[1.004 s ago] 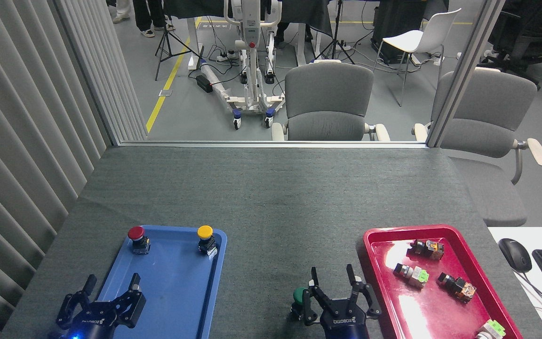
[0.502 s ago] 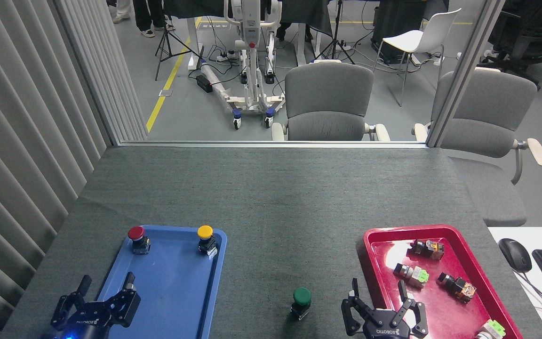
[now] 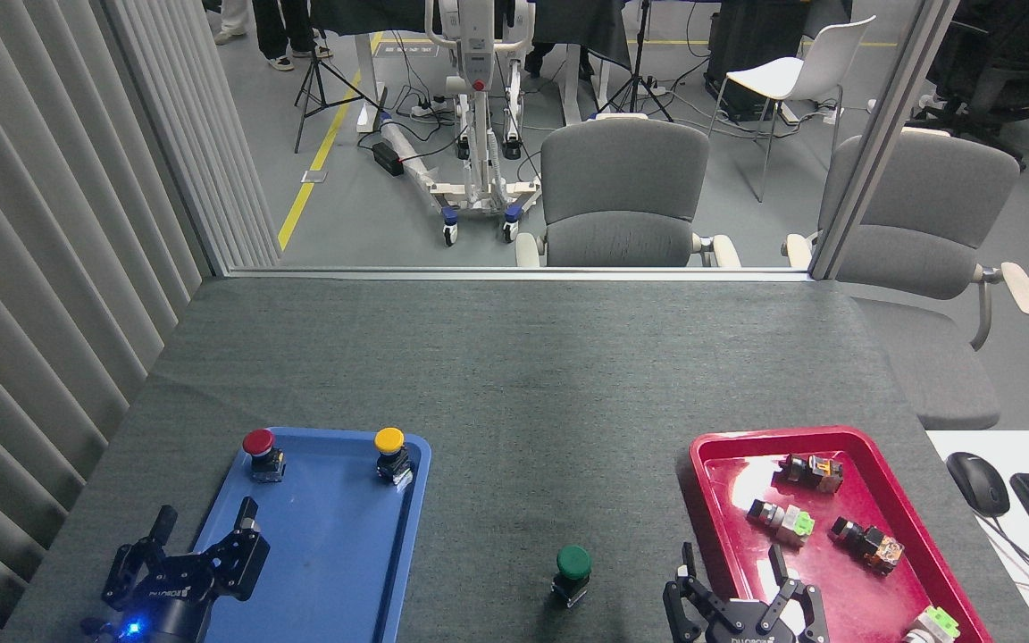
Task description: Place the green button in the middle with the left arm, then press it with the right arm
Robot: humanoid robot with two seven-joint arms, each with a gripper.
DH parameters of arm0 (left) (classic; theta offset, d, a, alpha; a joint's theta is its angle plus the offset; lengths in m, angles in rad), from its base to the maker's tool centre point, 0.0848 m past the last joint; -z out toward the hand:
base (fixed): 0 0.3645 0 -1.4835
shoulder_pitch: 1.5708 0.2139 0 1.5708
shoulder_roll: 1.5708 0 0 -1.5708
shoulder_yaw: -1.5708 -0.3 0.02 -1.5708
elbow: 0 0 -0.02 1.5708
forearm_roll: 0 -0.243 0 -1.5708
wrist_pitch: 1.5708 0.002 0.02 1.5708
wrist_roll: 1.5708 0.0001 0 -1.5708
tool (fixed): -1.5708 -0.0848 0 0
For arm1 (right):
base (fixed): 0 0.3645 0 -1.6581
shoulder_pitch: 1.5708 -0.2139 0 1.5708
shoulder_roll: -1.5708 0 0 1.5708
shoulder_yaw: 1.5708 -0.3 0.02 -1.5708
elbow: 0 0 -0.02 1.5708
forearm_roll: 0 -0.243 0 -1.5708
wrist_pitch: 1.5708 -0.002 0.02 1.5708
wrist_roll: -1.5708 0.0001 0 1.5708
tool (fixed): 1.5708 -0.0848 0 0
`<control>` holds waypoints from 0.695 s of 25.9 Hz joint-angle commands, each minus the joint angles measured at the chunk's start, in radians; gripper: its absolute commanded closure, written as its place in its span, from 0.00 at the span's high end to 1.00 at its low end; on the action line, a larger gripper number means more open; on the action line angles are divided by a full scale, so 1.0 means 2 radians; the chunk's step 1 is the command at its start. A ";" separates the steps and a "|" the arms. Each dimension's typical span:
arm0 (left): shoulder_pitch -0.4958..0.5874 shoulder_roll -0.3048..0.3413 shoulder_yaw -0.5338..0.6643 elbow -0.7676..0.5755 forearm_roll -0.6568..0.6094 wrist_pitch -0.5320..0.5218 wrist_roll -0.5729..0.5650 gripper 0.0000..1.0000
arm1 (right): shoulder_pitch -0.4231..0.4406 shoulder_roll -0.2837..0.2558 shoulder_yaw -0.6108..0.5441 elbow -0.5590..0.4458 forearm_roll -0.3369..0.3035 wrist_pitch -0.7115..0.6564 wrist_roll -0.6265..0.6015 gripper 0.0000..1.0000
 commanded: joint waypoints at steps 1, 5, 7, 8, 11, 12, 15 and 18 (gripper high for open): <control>-0.007 0.004 -0.001 0.001 0.006 0.000 0.000 1.00 | 0.004 0.001 0.000 0.001 -0.001 -0.001 0.001 1.00; -0.005 0.004 -0.002 0.001 0.005 0.000 0.000 1.00 | 0.004 0.006 0.000 0.000 -0.004 -0.002 0.001 1.00; -0.003 0.003 -0.002 0.000 0.005 0.000 0.000 1.00 | 0.004 0.007 -0.001 0.000 -0.010 -0.001 0.001 1.00; -0.002 0.003 -0.002 -0.001 0.005 0.000 0.000 1.00 | 0.004 0.007 -0.001 0.000 -0.012 -0.001 0.001 1.00; -0.002 0.003 -0.002 0.000 0.005 0.000 0.000 1.00 | 0.004 0.007 -0.001 0.000 -0.012 -0.002 0.001 1.00; -0.002 0.004 -0.002 0.000 0.005 0.000 0.000 1.00 | 0.004 0.007 -0.001 0.000 -0.012 -0.002 0.001 1.00; -0.002 0.005 -0.002 0.008 0.004 0.000 0.000 1.00 | 0.003 0.007 -0.002 0.000 -0.012 -0.001 0.002 1.00; -0.005 0.004 -0.002 0.015 0.002 0.000 0.000 1.00 | 0.003 0.006 -0.006 0.001 -0.012 -0.002 0.004 1.00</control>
